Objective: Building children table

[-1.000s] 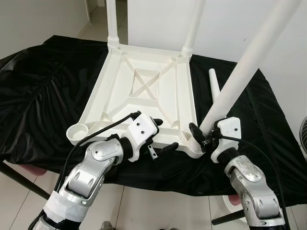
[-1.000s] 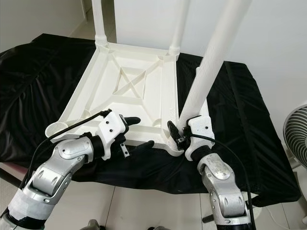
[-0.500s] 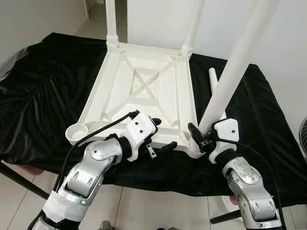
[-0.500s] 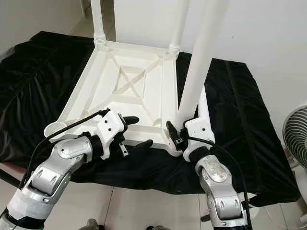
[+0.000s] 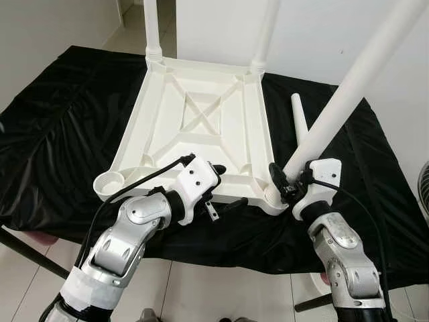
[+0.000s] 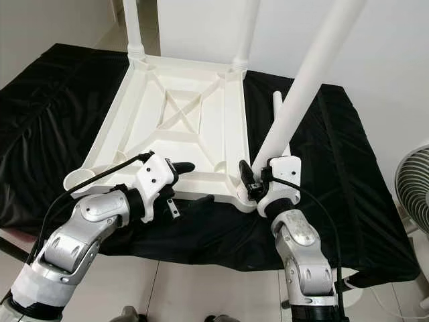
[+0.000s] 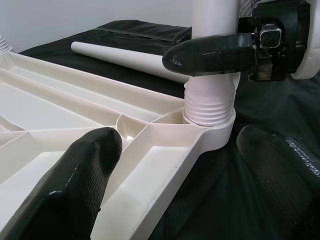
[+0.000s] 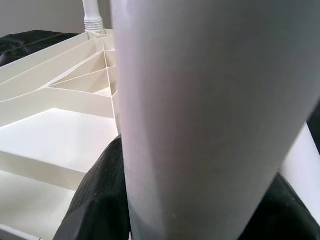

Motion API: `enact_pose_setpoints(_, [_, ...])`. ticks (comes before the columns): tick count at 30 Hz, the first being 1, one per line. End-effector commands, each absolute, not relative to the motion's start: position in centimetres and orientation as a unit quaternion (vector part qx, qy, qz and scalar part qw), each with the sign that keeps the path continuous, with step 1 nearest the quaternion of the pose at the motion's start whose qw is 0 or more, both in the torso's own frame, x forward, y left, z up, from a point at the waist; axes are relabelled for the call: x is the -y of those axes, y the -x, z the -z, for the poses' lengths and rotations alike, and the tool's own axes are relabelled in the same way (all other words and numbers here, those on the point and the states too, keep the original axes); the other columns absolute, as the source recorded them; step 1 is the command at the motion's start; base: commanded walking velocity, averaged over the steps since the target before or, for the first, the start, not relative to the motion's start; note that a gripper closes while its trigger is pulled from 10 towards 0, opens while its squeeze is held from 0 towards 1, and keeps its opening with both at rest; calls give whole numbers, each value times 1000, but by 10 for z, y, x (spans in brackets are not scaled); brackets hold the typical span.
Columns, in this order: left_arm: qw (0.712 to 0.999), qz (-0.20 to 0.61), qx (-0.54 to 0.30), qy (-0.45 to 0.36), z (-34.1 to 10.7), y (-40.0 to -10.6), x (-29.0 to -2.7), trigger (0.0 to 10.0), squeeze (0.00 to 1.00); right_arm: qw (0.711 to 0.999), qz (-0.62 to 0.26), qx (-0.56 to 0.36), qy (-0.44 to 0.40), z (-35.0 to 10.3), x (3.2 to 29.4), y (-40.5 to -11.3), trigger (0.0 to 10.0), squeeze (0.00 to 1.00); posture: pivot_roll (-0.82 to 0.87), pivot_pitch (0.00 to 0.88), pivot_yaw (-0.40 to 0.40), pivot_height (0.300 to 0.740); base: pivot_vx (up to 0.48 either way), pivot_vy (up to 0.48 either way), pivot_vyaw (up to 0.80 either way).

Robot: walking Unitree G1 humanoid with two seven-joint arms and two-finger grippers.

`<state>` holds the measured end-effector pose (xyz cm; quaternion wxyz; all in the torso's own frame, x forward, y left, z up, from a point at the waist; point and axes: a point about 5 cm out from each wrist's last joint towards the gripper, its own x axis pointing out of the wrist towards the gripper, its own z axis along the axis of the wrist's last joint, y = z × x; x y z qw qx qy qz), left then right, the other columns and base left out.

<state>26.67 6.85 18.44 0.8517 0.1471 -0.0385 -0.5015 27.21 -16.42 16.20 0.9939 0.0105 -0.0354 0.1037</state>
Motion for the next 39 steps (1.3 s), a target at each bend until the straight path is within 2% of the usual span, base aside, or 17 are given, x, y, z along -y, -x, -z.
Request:
enact_pose_setpoints(1, [855,496,45,-147,-188,-267,-68,10000,0,996,-82,-40,-16,-133,169,-271,10000,0,94,106,-53,740,0,0,0])
enact_pose_setpoints(25, [855,494,50,-148,-190,-270,-67,10000,0,997,-69,-25,-12,-137,165,-273,10000,0,93,98,-55,740,0,0,0])
enact_pose_setpoints(36, [855,494,51,-148,-191,-270,-67,10000,0,999,16,-7,-27,-137,165,-273,10000,0,99,98,-56,740,0,0,0])
enact_pose_setpoints(39, [855,494,51,-148,-191,-270,-67,10000,0,999,16,-7,-27,-137,165,-273,10000,0,99,98,-56,740,0,0,0])
